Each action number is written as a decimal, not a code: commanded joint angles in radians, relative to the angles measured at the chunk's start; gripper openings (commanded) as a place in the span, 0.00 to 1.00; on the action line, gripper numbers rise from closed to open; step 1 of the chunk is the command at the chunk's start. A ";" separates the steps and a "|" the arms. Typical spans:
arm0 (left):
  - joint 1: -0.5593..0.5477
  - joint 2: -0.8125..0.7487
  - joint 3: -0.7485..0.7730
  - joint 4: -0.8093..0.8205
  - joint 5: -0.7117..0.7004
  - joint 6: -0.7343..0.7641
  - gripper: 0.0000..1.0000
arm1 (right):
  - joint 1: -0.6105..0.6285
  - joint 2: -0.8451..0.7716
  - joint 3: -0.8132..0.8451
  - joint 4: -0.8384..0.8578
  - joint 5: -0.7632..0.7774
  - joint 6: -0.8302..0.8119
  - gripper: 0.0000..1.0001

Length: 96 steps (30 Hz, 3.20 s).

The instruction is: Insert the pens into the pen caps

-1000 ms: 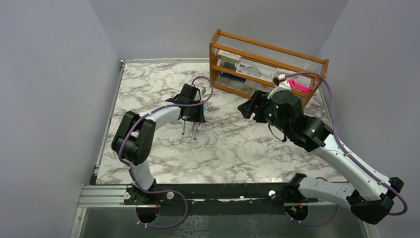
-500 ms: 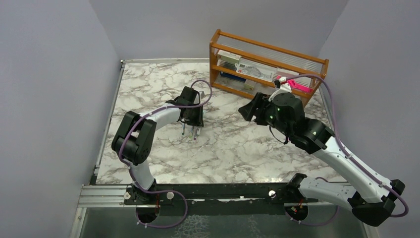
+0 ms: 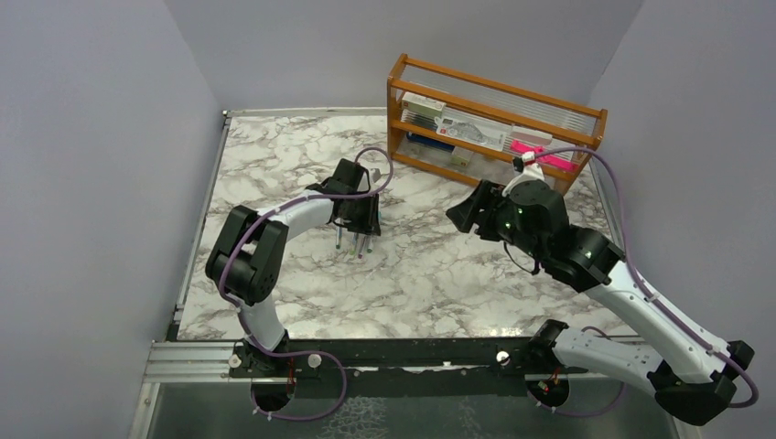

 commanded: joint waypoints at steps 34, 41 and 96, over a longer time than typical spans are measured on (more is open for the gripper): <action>-0.003 -0.328 0.044 0.260 0.146 -0.003 0.43 | -0.002 0.062 0.016 0.251 -0.021 -0.213 0.97; -0.004 -0.321 0.001 0.338 0.124 -0.032 0.43 | -0.001 -0.071 -0.035 0.368 -0.028 -0.339 0.93; -0.121 -0.355 0.014 0.215 -0.068 -0.345 0.42 | -0.002 -0.167 0.018 -0.037 0.128 -0.085 1.00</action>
